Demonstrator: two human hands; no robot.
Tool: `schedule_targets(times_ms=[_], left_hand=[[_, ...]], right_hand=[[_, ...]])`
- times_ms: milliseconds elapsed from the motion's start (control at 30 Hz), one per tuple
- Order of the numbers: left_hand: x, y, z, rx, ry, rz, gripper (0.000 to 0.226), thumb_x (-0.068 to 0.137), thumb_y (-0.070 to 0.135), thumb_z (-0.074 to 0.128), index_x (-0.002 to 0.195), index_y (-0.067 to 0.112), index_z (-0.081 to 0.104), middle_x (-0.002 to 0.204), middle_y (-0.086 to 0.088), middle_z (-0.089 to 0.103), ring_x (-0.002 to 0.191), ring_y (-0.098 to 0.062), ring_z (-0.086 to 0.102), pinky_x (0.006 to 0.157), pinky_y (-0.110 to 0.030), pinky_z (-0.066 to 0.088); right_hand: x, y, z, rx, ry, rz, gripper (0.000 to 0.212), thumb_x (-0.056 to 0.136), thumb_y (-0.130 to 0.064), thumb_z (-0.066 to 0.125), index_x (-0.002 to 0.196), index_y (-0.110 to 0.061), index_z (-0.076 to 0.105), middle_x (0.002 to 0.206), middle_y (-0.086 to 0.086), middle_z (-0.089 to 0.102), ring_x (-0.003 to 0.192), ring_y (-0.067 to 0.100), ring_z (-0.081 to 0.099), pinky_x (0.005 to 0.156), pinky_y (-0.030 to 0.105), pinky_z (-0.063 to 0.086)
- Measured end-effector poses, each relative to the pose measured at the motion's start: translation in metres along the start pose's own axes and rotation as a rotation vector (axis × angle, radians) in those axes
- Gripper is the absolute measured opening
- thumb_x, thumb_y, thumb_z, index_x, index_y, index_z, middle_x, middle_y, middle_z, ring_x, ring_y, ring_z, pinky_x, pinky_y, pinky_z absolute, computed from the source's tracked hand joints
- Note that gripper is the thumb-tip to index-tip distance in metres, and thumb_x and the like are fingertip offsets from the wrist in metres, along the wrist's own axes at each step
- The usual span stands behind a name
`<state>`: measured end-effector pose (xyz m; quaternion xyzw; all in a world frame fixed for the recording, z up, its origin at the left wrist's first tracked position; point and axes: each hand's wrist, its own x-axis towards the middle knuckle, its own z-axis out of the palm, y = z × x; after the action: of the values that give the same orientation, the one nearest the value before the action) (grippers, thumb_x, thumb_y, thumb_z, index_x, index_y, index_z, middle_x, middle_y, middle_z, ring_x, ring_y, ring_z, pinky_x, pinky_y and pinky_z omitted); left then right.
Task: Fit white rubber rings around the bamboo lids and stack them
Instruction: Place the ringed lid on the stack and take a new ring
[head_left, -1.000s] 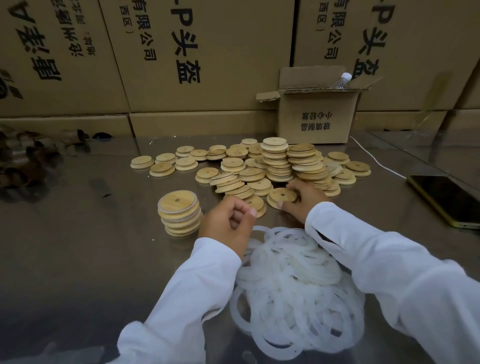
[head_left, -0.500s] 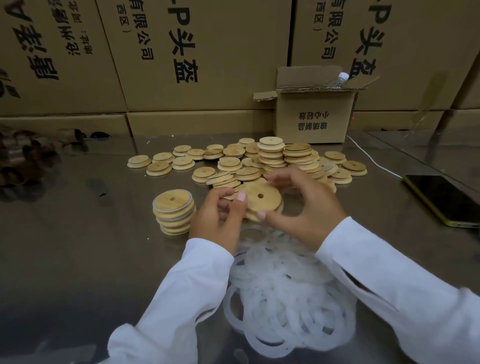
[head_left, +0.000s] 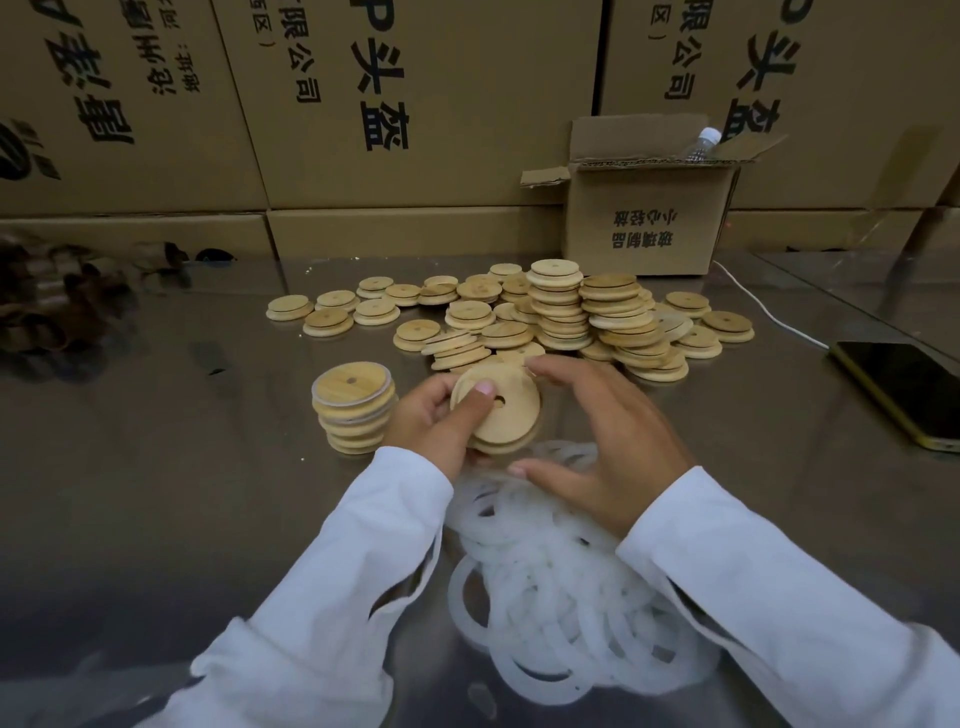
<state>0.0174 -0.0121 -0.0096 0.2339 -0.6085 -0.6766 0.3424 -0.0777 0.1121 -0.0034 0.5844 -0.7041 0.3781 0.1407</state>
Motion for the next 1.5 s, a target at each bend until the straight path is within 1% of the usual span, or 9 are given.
schedule_targets(times_ms=[233,433,600,867,1000,1133,1300,1400,1500], left_hand=[[0.001,0.009,-0.002,-0.029,0.188,0.134,0.003,0.089,0.018,0.057,0.088,0.017,0.06,0.075,0.005,0.064,0.065,-0.008,0.059,0.045,-0.016,0.049],[-0.002,0.009,0.0,-0.01,0.186,0.16,0.007,0.089,0.018,0.057,0.084,0.022,0.059,0.075,0.007,0.064,0.067,-0.007,0.06,0.046,-0.015,0.049],[-0.002,0.009,0.0,-0.008,0.191,0.172,0.007,0.088,0.017,0.058,0.084,0.023,0.059,0.072,0.009,0.065,0.061,-0.003,0.061,0.045,-0.015,0.048],[-0.003,0.007,0.001,-0.012,0.174,0.189,0.008,0.088,0.015,0.058,0.085,0.021,0.06,0.071,0.011,0.065,0.064,-0.005,0.061,0.045,-0.015,0.047],[-0.003,0.007,0.002,-0.01,0.167,0.19,0.008,0.088,0.014,0.058,0.085,0.021,0.06,0.066,0.012,0.066,0.06,-0.001,0.062,0.045,-0.014,0.046],[-0.002,0.007,-0.001,-0.014,0.182,0.19,0.008,0.088,0.015,0.058,0.085,0.022,0.06,0.067,0.013,0.066,0.058,0.001,0.062,0.045,-0.015,0.047],[0.003,0.006,-0.004,-0.056,0.248,0.165,0.003,0.088,0.017,0.058,0.089,0.018,0.061,0.078,0.006,0.065,0.07,-0.011,0.062,0.046,-0.016,0.049],[0.005,0.005,-0.005,-0.072,0.278,0.124,0.003,0.089,0.017,0.059,0.087,0.017,0.061,0.076,0.006,0.064,0.068,-0.01,0.06,0.044,-0.016,0.049],[0.007,0.003,-0.005,-0.066,0.27,0.073,0.003,0.089,0.017,0.058,0.088,0.015,0.06,0.077,0.002,0.063,0.066,-0.014,0.059,0.043,-0.017,0.05]], right_hand=[[0.0,0.014,0.005,-0.112,-0.035,0.251,0.02,0.081,-0.031,0.066,0.096,-0.018,0.067,0.104,-0.001,0.059,0.103,0.019,0.05,0.086,0.035,0.042],[0.005,0.016,0.013,-0.245,-0.197,0.392,0.028,0.087,-0.044,0.054,0.08,-0.022,0.07,0.088,-0.002,0.058,0.092,0.018,0.048,0.073,0.03,0.038],[0.008,0.017,0.015,-0.181,-0.271,0.543,0.026,0.074,-0.052,0.066,0.059,-0.032,0.061,0.07,-0.017,0.05,0.078,0.008,0.052,0.062,0.025,0.04],[0.004,0.014,0.018,0.102,-0.237,0.677,0.021,0.068,-0.036,0.078,0.059,-0.036,0.059,0.095,-0.011,0.053,0.107,0.015,0.049,0.094,0.038,0.044],[0.004,0.01,0.016,0.177,-0.233,0.658,0.02,0.072,-0.025,0.075,0.059,-0.035,0.063,0.099,-0.007,0.055,0.112,0.018,0.048,0.097,0.043,0.041],[0.004,0.009,0.014,0.227,-0.156,0.634,0.02,0.075,-0.02,0.072,0.061,-0.032,0.064,0.098,-0.008,0.059,0.106,0.013,0.051,0.093,0.033,0.041],[0.005,0.008,0.007,0.468,0.135,0.563,0.012,0.079,-0.014,0.069,0.071,-0.021,0.063,0.075,-0.007,0.065,0.069,-0.003,0.057,0.065,0.01,0.046],[0.006,0.006,0.003,0.522,0.349,0.477,0.013,0.081,-0.009,0.066,0.075,-0.019,0.06,0.077,0.001,0.066,0.071,0.003,0.059,0.068,0.008,0.045],[0.005,0.003,0.001,0.58,0.385,0.424,0.014,0.082,-0.006,0.065,0.077,-0.018,0.061,0.073,-0.002,0.067,0.072,0.006,0.061,0.069,0.01,0.047]])
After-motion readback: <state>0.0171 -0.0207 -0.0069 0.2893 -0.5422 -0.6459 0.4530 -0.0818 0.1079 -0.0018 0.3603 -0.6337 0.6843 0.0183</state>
